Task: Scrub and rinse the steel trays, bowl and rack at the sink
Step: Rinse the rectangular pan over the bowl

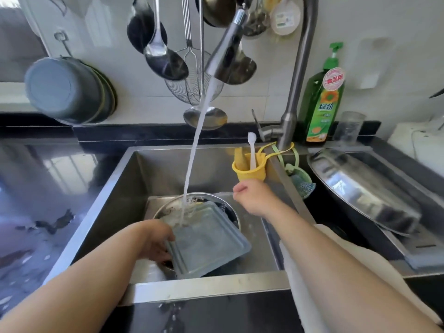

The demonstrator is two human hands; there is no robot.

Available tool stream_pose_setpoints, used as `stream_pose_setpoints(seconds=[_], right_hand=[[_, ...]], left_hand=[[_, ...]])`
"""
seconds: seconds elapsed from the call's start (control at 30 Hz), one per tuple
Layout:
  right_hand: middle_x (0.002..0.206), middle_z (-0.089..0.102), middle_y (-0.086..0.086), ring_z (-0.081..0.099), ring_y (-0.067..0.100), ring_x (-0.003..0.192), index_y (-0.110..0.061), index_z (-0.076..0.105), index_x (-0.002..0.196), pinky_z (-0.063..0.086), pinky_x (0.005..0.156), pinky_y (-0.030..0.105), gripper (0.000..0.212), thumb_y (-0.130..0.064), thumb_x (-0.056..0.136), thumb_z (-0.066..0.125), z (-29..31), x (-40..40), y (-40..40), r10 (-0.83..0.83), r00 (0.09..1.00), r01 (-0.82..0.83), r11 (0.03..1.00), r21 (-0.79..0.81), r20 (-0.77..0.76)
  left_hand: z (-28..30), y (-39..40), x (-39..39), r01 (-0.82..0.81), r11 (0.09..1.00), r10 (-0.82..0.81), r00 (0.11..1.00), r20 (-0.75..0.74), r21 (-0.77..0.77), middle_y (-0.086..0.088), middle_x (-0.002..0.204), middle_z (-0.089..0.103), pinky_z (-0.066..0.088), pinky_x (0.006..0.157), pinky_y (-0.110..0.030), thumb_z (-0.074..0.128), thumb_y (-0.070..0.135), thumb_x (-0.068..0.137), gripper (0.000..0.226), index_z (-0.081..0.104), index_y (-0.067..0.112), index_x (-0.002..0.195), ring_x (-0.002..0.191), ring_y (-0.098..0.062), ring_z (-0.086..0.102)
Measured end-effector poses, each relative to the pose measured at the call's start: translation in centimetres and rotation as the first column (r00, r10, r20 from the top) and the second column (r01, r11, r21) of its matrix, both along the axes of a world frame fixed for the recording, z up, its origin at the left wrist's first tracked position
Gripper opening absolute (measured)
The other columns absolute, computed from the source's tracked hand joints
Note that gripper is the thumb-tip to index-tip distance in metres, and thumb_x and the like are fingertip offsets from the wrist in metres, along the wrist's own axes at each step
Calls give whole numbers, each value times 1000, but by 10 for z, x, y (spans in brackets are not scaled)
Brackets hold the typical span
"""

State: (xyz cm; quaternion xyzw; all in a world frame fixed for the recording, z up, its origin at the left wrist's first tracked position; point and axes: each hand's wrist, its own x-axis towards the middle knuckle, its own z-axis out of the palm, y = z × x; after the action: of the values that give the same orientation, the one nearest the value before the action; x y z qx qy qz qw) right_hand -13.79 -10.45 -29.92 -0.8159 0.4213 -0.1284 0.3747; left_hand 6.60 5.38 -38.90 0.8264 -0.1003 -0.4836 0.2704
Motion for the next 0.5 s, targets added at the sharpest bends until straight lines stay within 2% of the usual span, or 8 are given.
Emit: stream_pose_setpoints(seconds=[0.07, 0.13, 0.17, 0.27, 0.3, 0.37, 0.43, 0.5], right_hand=[[116, 66, 2, 60, 22, 109, -14, 68, 122, 53, 98, 43, 25, -17, 100, 58, 0, -2, -8, -33, 997, 32, 999, 19, 66], [110, 66, 4, 60, 23, 103, -9, 70, 119, 56, 95, 50, 26, -16, 99, 56, -1, -4, -13, -69, 995, 68, 998, 5, 72], [104, 67, 6, 60, 24, 97, -4, 71, 115, 56, 93, 52, 25, -15, 98, 55, -3, -5, -14, -76, 996, 76, 997, 5, 53], [106, 67, 26, 58, 23, 86, 3, 68, 112, 57, 89, 55, 26, -12, 97, 53, -9, -6, -14, -93, 995, 93, 996, 7, 26], [110, 67, 26, 59, 20, 90, 1, 68, 115, 57, 90, 54, 27, -13, 98, 51, -8, -5, -13, -104, 994, 104, 995, -4, 43], [117, 69, 8, 63, 19, 104, -13, 68, 119, 57, 91, 42, 26, -16, 101, 49, 2, -5, -9, -128, 983, 144, 983, -113, 135], [119, 67, -2, 62, 15, 108, -19, 65, 124, 53, 92, 32, 27, -18, 103, 49, 30, -2, -4, -99, 956, 178, 945, -274, 278], [120, 65, -4, 62, 12, 108, -16, 60, 133, 51, 95, 31, 32, -21, 102, 53, 71, 8, -2, -52, 890, 201, 936, -288, 453]], left_hand=[[5, -1, 0, -58, 997, 61, 997, 52, -45, -18, 76, 54, 46, 40, -22, 52, 2, 103, 5, 55, -2, 105, 56, -25, 52], [10, -1, -1, -104, 988, 118, 985, 125, -114, -11, 58, 43, 38, 43, -22, 51, -6, 99, 16, 53, 2, 85, 51, -22, 40], [11, -3, -1, -123, 980, 146, 978, 146, -159, -11, 57, 43, 38, 47, -24, 50, -9, 98, 19, 53, 2, 82, 51, -22, 40], [22, -9, -4, -150, 948, 216, 952, 217, -282, -18, 78, 61, 54, 55, -31, 51, -4, 97, 11, 59, 1, 93, 65, -30, 59], [25, -12, -2, -155, 930, 246, 936, 250, -334, -18, 85, 66, 61, 60, -38, 53, 2, 97, 10, 63, 2, 95, 73, -33, 66], [32, -12, 1, -151, 902, 288, 908, 304, -405, -17, 92, 73, 64, 79, -52, 59, 13, 97, 15, 70, 2, 98, 85, -37, 72], [37, -11, 3, -156, 871, 324, 895, 306, -465, -15, 95, 75, 62, 86, -54, 63, 20, 97, 19, 75, 5, 102, 89, -36, 73], [42, -9, 0, -144, 842, 338, 891, 302, -520, -10, 101, 75, 61, 91, -52, 66, 22, 97, 18, 76, 11, 107, 95, -32, 72]])
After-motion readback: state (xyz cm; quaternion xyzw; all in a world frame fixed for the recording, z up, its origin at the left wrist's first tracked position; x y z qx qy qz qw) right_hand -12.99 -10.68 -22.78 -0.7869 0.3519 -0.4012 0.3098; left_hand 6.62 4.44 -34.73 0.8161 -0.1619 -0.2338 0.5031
